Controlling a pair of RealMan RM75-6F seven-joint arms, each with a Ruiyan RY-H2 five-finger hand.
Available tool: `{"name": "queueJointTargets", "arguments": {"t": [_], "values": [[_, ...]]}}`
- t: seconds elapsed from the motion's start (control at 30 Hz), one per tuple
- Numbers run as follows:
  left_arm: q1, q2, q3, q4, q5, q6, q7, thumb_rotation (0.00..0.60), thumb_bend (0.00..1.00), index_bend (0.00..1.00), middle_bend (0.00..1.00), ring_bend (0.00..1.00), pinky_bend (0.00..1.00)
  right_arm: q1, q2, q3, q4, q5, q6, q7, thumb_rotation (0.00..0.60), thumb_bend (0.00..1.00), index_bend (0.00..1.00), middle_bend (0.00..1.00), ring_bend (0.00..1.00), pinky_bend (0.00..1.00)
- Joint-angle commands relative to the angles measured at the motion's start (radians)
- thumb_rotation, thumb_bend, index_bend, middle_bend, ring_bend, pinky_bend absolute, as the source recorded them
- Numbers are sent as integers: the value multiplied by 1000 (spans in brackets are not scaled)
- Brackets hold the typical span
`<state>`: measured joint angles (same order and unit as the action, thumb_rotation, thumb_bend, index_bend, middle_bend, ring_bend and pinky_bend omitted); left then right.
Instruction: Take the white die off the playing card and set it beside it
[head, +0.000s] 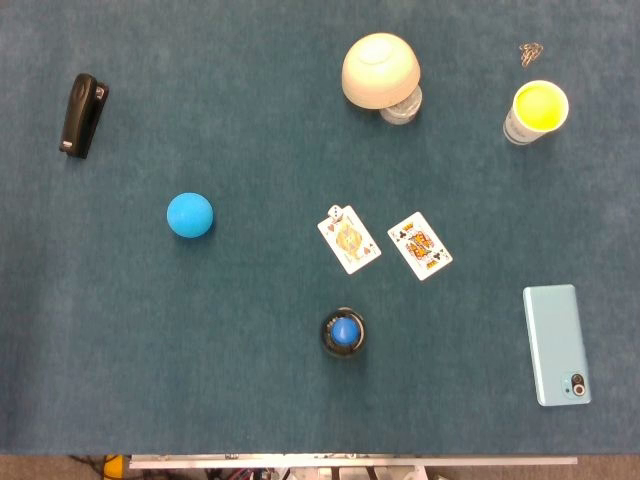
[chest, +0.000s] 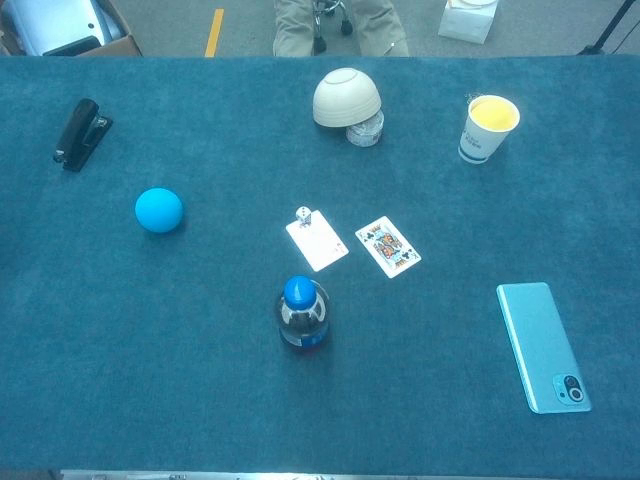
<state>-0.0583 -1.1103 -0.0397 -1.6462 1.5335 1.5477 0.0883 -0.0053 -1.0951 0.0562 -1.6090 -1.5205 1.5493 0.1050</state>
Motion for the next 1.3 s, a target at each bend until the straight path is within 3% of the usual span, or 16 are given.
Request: {"name": "queueJointTargets", "arguments": {"t": [0.03, 0.37, 0.63, 0.73, 0.87, 0.93, 1.1, 1.3], "values": [[1, 1, 1, -1, 0, 1, -1, 600, 699, 185, 176, 109, 94, 0, -1, -1, 1, 0, 0, 1, 600, 449, 282, 312, 156, 250], [-7, 16, 2, -1, 15, -6, -17, 600, 699, 185, 197, 111, 94, 3, -1, -1, 5, -3, -2, 6, 600, 448, 282, 312, 156, 250], [-64, 69, 5, -17, 48, -84, -53, 600, 699, 184, 253, 164, 100, 11, -5, 0, 1, -2, -16, -6, 600, 448, 282, 312, 156, 250], [-95, 90, 5, -25, 69, -119, -79, 600, 700, 183, 340, 299, 214, 17, -6, 1, -2, -2, -23, -10, 600, 448, 282, 312, 156, 250], [-145, 118, 2, -38, 95, -174, -142, 600, 699, 176, 501, 492, 509, 24, -8, 2, -4, 0, -32, -13, 600, 448, 282, 312, 156, 250], [-177, 137, 5, -47, 108, -217, -174, 600, 699, 165, 595, 591, 592, 26, -7, 3, -5, 1, -35, -14, 600, 448, 282, 312, 156, 250], [-266, 166, 7, -65, 141, -332, -226, 600, 700, 121, 826, 814, 734, 28, -7, 2, -7, 5, -39, -18, 600, 448, 282, 312, 156, 250], [-381, 174, 7, -82, 158, -487, -234, 600, 755, 79, 985, 967, 859, 31, -4, 1, -11, 7, -46, -23, 600, 448, 282, 312, 156, 250]]}}
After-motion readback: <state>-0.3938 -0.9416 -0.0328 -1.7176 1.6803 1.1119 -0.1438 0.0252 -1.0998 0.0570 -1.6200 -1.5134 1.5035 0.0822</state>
